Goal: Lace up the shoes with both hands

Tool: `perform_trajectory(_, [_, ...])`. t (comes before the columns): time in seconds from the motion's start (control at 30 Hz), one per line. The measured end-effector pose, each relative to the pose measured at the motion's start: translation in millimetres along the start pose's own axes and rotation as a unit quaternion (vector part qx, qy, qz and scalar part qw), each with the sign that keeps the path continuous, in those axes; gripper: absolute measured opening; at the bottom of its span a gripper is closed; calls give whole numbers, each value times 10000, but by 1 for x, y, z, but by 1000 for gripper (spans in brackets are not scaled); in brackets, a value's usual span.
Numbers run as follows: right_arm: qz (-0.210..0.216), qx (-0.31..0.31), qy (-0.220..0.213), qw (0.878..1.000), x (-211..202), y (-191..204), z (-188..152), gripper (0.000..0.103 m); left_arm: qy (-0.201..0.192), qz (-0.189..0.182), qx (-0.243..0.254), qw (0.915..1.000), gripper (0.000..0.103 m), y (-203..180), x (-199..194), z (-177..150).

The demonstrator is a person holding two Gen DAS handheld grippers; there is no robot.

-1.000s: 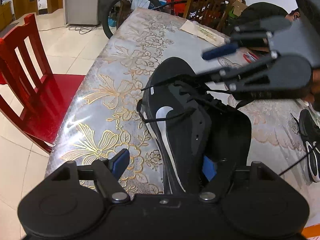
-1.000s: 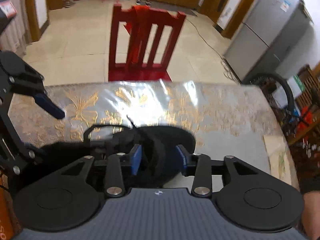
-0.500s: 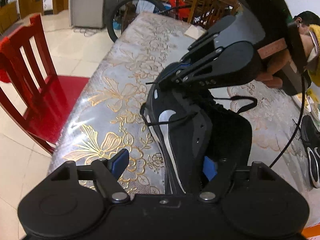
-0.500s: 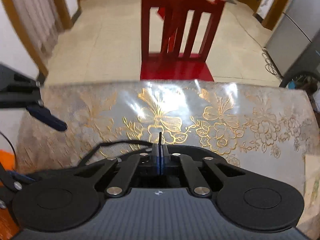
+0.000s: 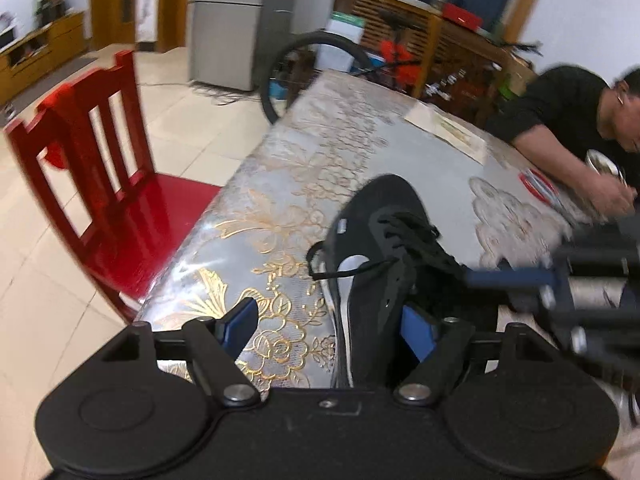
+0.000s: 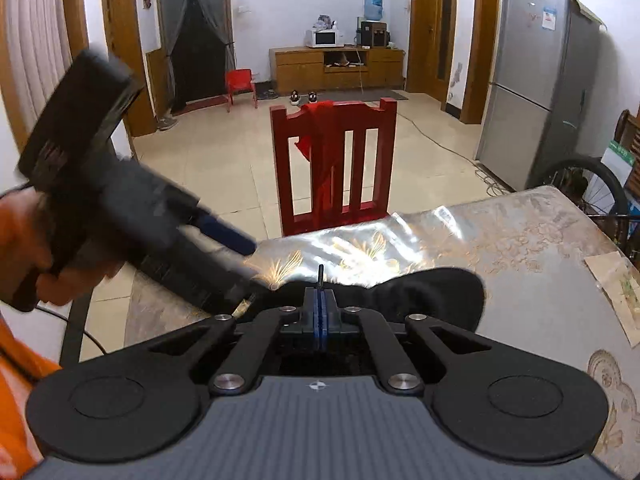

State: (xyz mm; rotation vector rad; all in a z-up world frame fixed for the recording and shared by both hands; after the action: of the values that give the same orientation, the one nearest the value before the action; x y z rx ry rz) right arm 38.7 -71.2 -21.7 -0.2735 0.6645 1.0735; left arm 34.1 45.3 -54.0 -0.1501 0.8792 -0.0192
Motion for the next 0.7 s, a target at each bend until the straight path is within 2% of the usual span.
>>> perform_trajectory(0.1, [-56, 264, -114, 9996, -1, 4, -12, 1, -25, 104, -283, 9995, 75, 6, -2, 1])
perform_trajectory(0.23, [-236, 722, -498, 9959, 1, 7, -17, 1, -32, 223, -507, 9985, 75, 13, -1, 3])
perform_trajectory(0.4, [-509, 1200, -939, 9870, 13, 12, -16, 1, -75, 366, -545, 9978, 75, 17, 4, 4])
perform_trajectory(0.47, [-626, 1317, -1029, 9839, 18, 13, -16, 1, -123, 415, -450, 9980, 72, 15, 3, 4])
perform_trajectory(0.5, [-661, 1306, -1056, 9836, 20, 14, -16, 2, -179, 380, -320, 9986, 60, 12, 1, 4])
perform_trajectory(0.53, [-707, 1275, -1087, 9833, 22, 16, -17, 2, -240, 304, -140, 9992, 44, 7, -1, 4])
perform_trajectory(0.57, [-734, 1264, -1125, 9828, 22, 16, -17, 2, -289, 222, 39, 9993, 36, 1, -3, 5])
perform_trajectory(0.6, [-711, 1266, -1127, 9830, 22, 15, -18, 2, -325, 141, 224, 9991, 23, -5, -4, 6])
perform_trajectory(0.63, [-688, 1268, -1130, 9831, 22, 15, -18, 2, -338, 96, 377, 9987, 18, -10, -3, 6])
perform_trajectory(0.7, [-580, 1293, -1056, 9843, 20, 12, -18, 2, -360, 81, 420, 9984, 17, -10, -3, 6])
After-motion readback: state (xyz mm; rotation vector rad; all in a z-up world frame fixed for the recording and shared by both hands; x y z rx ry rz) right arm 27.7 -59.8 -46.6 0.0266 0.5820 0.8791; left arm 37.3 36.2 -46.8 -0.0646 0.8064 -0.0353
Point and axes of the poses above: each gripper's, at about its wrist camera, not at the fingertips, and x roughly the way its jaws point, y to its left, z to its top, the point moved 6 cm from there along x, roughly the way its jaws point, and after that the axes turned 6 degrees about x, right-handed, at the moved point
